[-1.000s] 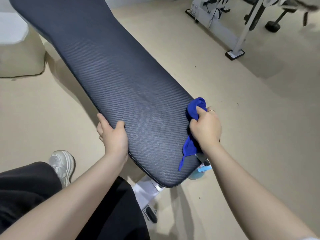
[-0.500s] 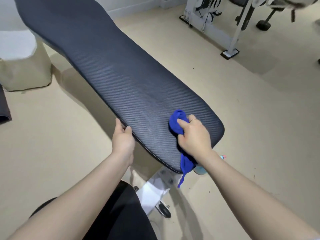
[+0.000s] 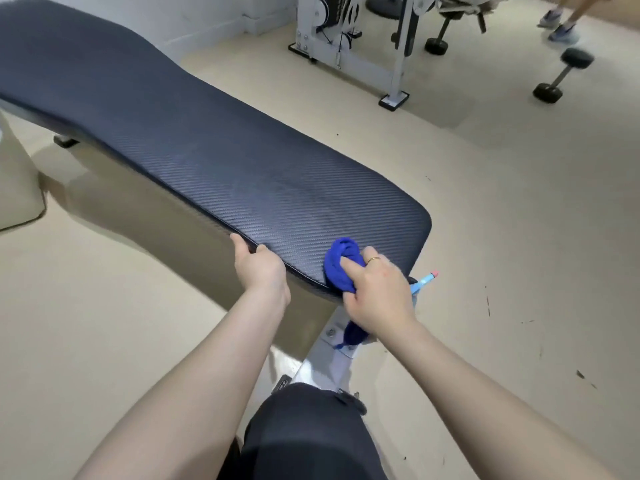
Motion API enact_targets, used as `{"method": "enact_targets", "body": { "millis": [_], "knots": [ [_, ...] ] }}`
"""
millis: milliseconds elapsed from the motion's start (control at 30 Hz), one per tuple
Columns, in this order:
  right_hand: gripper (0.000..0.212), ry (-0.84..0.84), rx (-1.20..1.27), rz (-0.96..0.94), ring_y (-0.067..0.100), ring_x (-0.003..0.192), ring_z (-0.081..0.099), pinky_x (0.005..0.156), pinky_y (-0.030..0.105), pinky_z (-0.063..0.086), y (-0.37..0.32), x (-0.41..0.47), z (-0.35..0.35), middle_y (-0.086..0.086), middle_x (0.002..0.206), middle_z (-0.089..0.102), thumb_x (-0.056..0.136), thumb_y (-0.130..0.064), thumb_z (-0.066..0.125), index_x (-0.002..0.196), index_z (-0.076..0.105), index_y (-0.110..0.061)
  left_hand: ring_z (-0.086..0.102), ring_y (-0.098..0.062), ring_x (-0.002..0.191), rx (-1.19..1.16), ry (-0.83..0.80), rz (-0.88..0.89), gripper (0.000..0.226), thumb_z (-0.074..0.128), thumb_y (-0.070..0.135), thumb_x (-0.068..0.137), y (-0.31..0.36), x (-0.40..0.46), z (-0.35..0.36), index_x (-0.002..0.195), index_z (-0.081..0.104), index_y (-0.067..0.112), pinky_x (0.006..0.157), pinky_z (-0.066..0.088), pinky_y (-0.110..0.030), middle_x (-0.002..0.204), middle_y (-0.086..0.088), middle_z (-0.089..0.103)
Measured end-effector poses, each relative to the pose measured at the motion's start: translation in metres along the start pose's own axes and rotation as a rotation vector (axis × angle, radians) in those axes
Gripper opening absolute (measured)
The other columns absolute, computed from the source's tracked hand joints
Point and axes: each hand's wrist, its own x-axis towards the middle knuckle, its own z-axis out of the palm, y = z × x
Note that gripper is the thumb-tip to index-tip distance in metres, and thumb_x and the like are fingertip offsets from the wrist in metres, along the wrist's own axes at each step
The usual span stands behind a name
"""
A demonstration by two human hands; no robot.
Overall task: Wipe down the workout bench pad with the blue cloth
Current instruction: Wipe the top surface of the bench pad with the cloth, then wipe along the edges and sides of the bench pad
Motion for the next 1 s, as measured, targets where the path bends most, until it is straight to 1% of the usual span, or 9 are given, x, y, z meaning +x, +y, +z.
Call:
{"method": "enact_targets", "body": {
  "millis": [100, 200, 267, 333, 467, 633, 767, 900, 1000],
  "knots": [
    [0.024, -0.080, 0.020, -0.119, 0.032, 0.065, 0.053, 0.055, 0.029, 0.036, 0.001, -0.004, -0.002, 0.010, 0.075, 0.046, 0.061, -0.015, 0.050, 0.083, 0.059, -0.010, 0.047, -0.011, 0.120, -0.050, -0.021, -0.032, 0.061, 0.035, 0.000, 0.096, 0.002, -0.003, 0.000, 0.149, 0.020, 0.026, 0.102, 0.027, -0.016, 0.149, 0.006, 0.037],
    [0.023, 0.008, 0.006, 0.272, 0.034, 0.087, 0.053, 0.060, 0.030, 0.033, 0.048, -0.007, -0.006, 0.013, 0.093, 0.050, 0.072, -0.010, 0.050, 0.093, 0.059, -0.010, 0.043, -0.023, 0.135, -0.035, -0.069, -0.010, 0.063, 0.040, 0.007, 0.094, -0.007, 0.004, -0.009, 0.148, 0.019, 0.031, 0.114, 0.030, -0.039, 0.151, 0.000, 0.037],
    [0.019, 0.079, 0.048, 0.411, 0.033, 0.083, 0.050, 0.060, 0.030, 0.030, 0.048, -0.013, -0.006, 0.014, 0.092, 0.050, 0.073, -0.009, 0.048, 0.089, 0.058, -0.007, 0.053, -0.014, 0.120, -0.069, -0.112, -0.019, 0.064, 0.041, 0.007, 0.092, -0.017, 0.004, -0.018, 0.149, 0.019, 0.028, 0.107, 0.039, -0.033, 0.151, 0.000, 0.036],
    [0.023, 0.063, 0.007, 0.201, 0.029, 0.072, 0.043, 0.060, 0.030, 0.027, 0.018, -0.012, 0.002, 0.014, 0.084, 0.049, 0.068, -0.014, 0.045, 0.085, 0.059, -0.007, 0.050, -0.007, 0.105, -0.127, -0.112, -0.053, 0.062, 0.040, 0.008, 0.090, -0.024, -0.006, -0.021, 0.148, 0.023, 0.024, 0.100, 0.039, -0.025, 0.149, 0.000, 0.038],
    [0.028, -0.005, 0.043, -0.004, 0.027, 0.076, 0.041, 0.066, 0.032, 0.034, 0.009, 0.012, 0.000, 0.010, 0.085, 0.044, 0.071, -0.017, 0.046, 0.093, 0.061, -0.009, 0.040, -0.013, 0.126, -0.108, -0.118, -0.031, 0.063, 0.040, 0.014, 0.093, -0.026, -0.026, -0.007, 0.149, 0.014, 0.021, 0.105, 0.026, -0.024, 0.149, 0.001, 0.034],
    [0.027, 0.251, 0.405, 0.546, 0.031, 0.089, 0.048, 0.067, 0.030, 0.033, 0.089, 0.017, 0.017, 0.017, 0.105, 0.048, 0.078, -0.013, 0.038, 0.099, 0.052, -0.005, 0.025, -0.014, 0.141, 0.084, -0.098, 0.122, 0.071, 0.040, 0.014, 0.093, -0.039, -0.018, 0.011, 0.151, 0.000, 0.021, 0.098, 0.017, -0.020, 0.158, 0.000, 0.012],
    [0.026, 0.113, 0.888, 0.781, 0.020, 0.081, 0.039, 0.069, 0.029, 0.033, 0.085, 0.028, 0.011, 0.007, 0.098, 0.044, 0.069, -0.005, 0.026, 0.090, 0.037, -0.014, 0.027, -0.012, 0.141, 0.085, -0.102, 0.068, 0.079, 0.041, 0.015, 0.084, -0.044, -0.028, 0.007, 0.150, 0.000, 0.027, 0.110, 0.020, -0.023, 0.155, 0.005, 0.019],
    [0.040, -0.036, 1.262, 1.177, 0.018, 0.052, 0.027, 0.050, 0.027, 0.026, 0.079, 0.042, -0.032, 0.003, 0.065, 0.038, 0.071, 0.008, 0.018, 0.080, 0.036, -0.027, 0.021, -0.009, 0.143, 0.171, -0.095, -0.113, 0.065, 0.035, 0.010, 0.095, -0.016, -0.041, 0.000, 0.151, 0.006, 0.023, 0.106, 0.015, -0.019, 0.156, 0.006, 0.020],
    [0.036, 0.063, 1.415, 1.384, 0.018, 0.069, 0.053, 0.064, 0.029, 0.044, 0.070, 0.027, -0.052, 0.000, 0.084, 0.055, 0.090, 0.003, 0.029, 0.106, 0.042, -0.025, 0.027, -0.022, 0.142, 0.295, 0.003, -0.375, 0.060, 0.036, 0.027, 0.094, -0.003, -0.053, -0.002, 0.150, 0.014, 0.025, 0.113, 0.020, -0.033, 0.155, 0.000, 0.027]
  ]
}}
